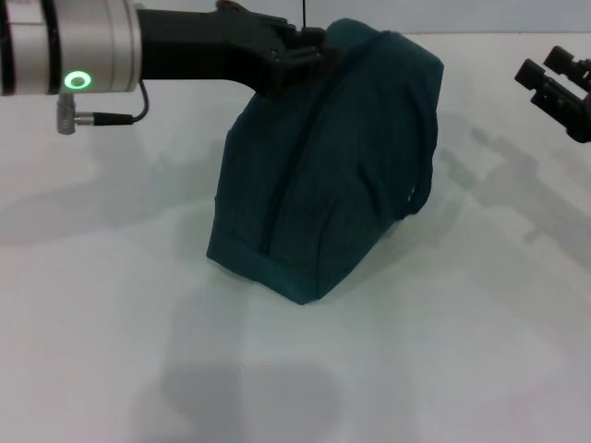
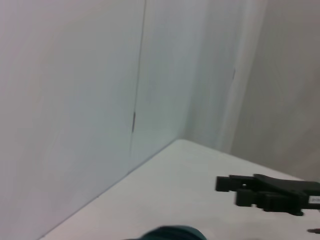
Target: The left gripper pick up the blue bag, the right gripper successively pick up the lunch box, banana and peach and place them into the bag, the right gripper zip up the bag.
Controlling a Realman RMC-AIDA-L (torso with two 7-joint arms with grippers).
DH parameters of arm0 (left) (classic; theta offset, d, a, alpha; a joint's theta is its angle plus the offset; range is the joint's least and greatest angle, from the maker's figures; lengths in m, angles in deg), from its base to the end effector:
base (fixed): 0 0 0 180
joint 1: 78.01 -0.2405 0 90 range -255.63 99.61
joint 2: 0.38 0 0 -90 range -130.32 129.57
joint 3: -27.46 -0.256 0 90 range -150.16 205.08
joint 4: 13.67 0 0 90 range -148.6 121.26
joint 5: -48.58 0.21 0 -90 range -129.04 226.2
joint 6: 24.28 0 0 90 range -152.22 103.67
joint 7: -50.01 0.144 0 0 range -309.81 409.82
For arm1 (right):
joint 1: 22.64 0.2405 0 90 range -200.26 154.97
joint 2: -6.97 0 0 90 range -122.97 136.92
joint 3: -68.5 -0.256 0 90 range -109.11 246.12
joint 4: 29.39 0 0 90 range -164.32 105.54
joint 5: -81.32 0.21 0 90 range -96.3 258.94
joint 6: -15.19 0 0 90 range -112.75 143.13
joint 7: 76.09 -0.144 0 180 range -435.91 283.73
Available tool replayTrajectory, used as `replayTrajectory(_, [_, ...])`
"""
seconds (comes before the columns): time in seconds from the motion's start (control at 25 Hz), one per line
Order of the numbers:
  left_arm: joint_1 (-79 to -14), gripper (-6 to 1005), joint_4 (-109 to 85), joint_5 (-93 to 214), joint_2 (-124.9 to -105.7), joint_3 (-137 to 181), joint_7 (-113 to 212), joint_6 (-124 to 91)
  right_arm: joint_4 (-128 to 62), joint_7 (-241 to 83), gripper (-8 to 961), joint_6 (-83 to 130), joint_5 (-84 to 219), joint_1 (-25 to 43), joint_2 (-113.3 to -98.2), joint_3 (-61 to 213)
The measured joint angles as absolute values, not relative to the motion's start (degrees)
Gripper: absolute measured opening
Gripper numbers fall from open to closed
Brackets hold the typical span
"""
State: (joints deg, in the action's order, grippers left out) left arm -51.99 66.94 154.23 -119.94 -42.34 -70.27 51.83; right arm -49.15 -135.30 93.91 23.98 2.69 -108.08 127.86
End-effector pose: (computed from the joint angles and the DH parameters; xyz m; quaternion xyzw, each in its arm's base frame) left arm -0.1232 0.3574 0.0369 -0.9429 -0.1918 -0.2179 0.1635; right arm 0.2806 0.3448 0.0257 -0.7967 0.2407 0.4430 0.3334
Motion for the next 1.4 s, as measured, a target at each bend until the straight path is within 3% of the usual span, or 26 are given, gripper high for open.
replayTrajectory(0.08, [-53.09,101,66.55,152.27,-119.96,-41.61,-68.96,51.83,-50.41,-134.90,486,95.51,23.92,1.68,-107.99,127.86])
replayTrajectory(0.32, [-60.10,253,64.91,140.47,-119.83,-37.99,-58.47,54.36,-56.74,-135.51,722,103.73,19.51,-1.38,-106.50,128.58])
replayTrajectory(0.4, [-62.08,515,64.74,139.31,-119.84,-37.18,-55.66,56.53,-59.64,-135.99,793,108.64,16.11,-2.37,-105.91,128.59])
replayTrajectory(0.48, [-65.50,583,64.02,137.58,-119.93,-36.17,-50.78,59.93,-62.79,-136.60,864,114.27,12.07,-3.62,-105.59,128.48])
replayTrajectory(0.64, [-72.34,718,60.51,136.21,-119.76,-35.50,-40.08,64.15,-65.41,-137.05,859,118.08,7.63,-5.46,-105.97,128.45])
replayTrajectory(0.68, [-73.69,722,59.41,136.31,-119.75,-35.47,-37.32,64.85,-64.90,-135.95,858,118.27,3.56,-6.40,-107.06,128.49])
replayTrajectory(0.88, [-79.02,745,51.15,135.28,-120.02,-34.69,-22.38,68.73,-59.49,-130.45,855,116.72,-1.78,-6.58,-108.19,129.00])
replayTrajectory(1.4, [-78.89,768,35.12,138.23,-119.64,-33.02,-13.31,70.56,-51.12,-124.59,855,109.67,-2.28,-6.23,-108.16,129.50])
